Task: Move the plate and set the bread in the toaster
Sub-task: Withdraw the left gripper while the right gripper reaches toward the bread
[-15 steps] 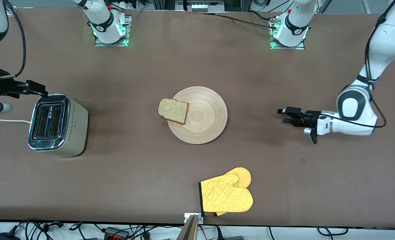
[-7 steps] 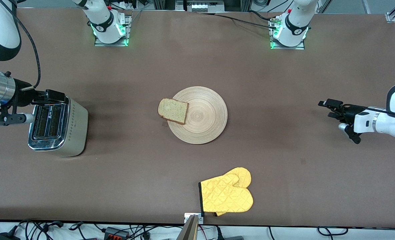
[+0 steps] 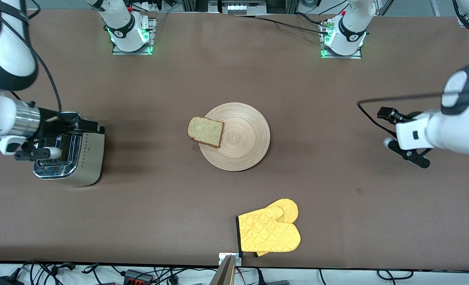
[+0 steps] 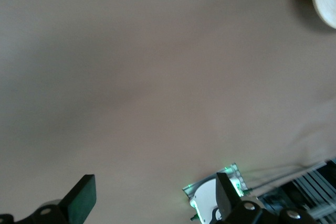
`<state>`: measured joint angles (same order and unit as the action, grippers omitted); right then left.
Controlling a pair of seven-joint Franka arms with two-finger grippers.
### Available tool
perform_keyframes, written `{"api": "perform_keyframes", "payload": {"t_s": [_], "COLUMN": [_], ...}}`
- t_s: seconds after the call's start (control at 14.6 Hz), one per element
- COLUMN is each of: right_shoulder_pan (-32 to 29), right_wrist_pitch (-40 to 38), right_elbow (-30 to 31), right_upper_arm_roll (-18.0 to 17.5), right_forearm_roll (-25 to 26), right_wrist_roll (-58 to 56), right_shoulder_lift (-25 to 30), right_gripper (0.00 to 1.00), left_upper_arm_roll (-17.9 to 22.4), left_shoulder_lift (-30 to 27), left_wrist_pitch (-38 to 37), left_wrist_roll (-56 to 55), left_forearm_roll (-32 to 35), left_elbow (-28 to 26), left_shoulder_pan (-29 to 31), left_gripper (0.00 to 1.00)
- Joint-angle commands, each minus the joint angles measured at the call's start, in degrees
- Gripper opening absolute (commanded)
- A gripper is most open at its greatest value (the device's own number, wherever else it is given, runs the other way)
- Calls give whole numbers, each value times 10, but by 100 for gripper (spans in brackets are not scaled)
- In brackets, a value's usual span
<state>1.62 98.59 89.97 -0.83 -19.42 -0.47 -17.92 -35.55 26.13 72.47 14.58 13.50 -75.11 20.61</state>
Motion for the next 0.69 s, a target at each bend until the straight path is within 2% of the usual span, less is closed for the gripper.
{"api": "perform_keyframes", "payload": {"t_s": [0.0,0.14,0.21,0.27,0.34,0.41,0.48,0.62], "right_shoulder_pan": [33,38,55,73,80,85,93,119], "right_wrist_pitch": [110,116,128,146,167,198,247,344], "right_elbow": [119,141,153,158,166,191,228,294], "right_upper_arm_roll": [-2,-2,-2,-2,-2,-2,-3,-3], "right_forearm_roll": [-16,-83,-96,-97,-101,-130,-175,-277], "right_wrist_roll": [31,17,10,10,10,7,-11,-107], "right_shoulder_lift": [51,37,33,31,30,29,37,39], "right_gripper": [100,100,100,100,100,100,100,100], "left_upper_arm_roll": [44,171,228,265,300,327,339,341], "left_shoulder_lift": [-83,-127,-156,-189,-222,-254,-280,-327], "left_wrist_pitch": [-1,81,127,164,207,256,269,266], "left_wrist_roll": [-41,-94,-106,-104,-103,-102,-104,-106], "left_forearm_roll": [7,-41,-103,-156,-180,-181,-178,-136], "left_elbow": [-8,-22,-52,-104,-148,-170,-189,-238], "left_shoulder_pan": [-36,-99,-116,-129,-146,-164,-174,-193], "left_gripper": [100,100,100,100,100,100,100,100]}}
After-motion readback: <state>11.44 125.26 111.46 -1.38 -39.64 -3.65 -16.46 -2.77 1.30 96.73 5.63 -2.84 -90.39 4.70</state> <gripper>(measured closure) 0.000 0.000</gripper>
